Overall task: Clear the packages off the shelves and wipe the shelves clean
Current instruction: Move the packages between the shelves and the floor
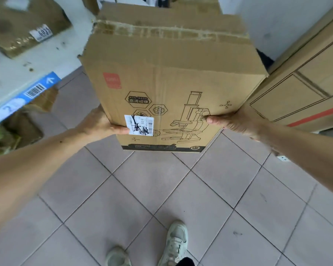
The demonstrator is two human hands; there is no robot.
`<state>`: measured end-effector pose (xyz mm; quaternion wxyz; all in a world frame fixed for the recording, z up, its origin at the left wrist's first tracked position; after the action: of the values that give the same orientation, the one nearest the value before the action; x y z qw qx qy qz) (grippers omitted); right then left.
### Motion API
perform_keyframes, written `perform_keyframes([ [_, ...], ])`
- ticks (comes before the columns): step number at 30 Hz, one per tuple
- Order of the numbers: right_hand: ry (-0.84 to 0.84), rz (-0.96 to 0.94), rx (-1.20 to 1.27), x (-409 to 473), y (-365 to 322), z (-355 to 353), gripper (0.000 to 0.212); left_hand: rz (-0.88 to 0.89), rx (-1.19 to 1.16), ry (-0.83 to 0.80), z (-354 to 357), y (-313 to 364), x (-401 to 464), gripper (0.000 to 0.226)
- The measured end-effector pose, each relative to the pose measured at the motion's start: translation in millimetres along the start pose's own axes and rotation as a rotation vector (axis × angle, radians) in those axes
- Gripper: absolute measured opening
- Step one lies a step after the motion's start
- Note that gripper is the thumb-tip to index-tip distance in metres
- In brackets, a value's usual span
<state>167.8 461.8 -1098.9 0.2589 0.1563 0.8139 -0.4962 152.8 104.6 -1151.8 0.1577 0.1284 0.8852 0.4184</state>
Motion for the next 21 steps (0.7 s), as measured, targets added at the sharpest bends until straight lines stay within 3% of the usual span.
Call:
perform_keyframes([
  [4, -0.047, -0.068, -0.028, -48.8, -70.3, -18.9, 0.089, 0.001, -0.020, 0.006, -66.2, 60.0, -43.0, 0.099],
  [7, -0.092, -0.059, -0.028, -100.0, -134.8, -32.7, 0.065, -0.016, 0.031, 0.040, -125.7, 128.2, -73.0, 0.090],
  [9, -0.100, -0.091, -0.052, -133.1, -182.5, -40.8, 0.065, -0.029, 0.044, 0.033, -157.7, 164.0, -89.4, 0.079],
  [13, -0.137, -0.127, -0.052, -188.2, -257.6, -53.7, 0.069, -0.040, 0.035, 0.094, -221.5, 225.6, -126.7, 0.103],
  [16, -0.176, -0.171, -0.039, -225.5, -311.0, -56.2, 0.061, -0.042, 0.005, 0.152, -270.3, 260.8, -161.7, 0.097],
  [21, -0.196, -0.231, -0.076, -278.4, -379.0, -54.4, 0.111, -0.095, -0.028, 0.207, -330.5, 313.9, -220.3, 0.091],
])
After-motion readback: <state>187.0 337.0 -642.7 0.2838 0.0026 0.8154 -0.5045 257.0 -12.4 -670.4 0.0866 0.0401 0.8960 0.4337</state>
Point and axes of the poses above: each hand's wrist, its own x-axis towards the middle knuckle, its own z-axis out of the palm, y = z × x, the point moved 10 cm from there along x, towards the middle knuckle, and after that the axes turned 10 degrees about z, right-handed, at the moved point
